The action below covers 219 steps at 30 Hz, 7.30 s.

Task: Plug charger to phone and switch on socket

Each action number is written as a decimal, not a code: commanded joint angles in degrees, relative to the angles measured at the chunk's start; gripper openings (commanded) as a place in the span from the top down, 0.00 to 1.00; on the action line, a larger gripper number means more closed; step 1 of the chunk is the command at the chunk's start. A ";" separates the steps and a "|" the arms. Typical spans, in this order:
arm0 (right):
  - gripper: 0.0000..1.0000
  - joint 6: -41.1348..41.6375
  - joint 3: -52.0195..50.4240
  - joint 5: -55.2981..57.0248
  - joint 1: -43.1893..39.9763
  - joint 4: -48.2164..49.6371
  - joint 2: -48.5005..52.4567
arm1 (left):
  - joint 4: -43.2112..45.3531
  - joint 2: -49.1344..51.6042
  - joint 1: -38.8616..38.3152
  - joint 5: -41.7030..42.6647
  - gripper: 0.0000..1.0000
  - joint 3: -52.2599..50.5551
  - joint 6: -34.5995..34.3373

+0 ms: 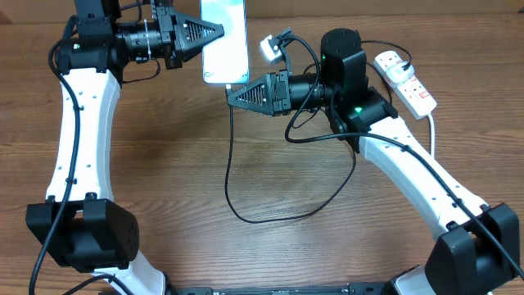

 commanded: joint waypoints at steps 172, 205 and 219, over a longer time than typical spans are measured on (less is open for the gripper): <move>0.00 -23.98 0.09 31.36 -5.18 -47.08 -1.44 | -7.26 32.92 -15.04 -26.21 0.96 0.83 27.54; 0.00 -24.26 0.09 47.36 -14.86 -57.37 -1.44 | -12.52 34.42 -15.02 -54.60 0.61 0.92 29.07; 0.00 -24.48 0.22 51.34 -18.38 -60.30 -1.44 | -22.34 32.13 -15.02 -65.13 0.53 8.63 28.98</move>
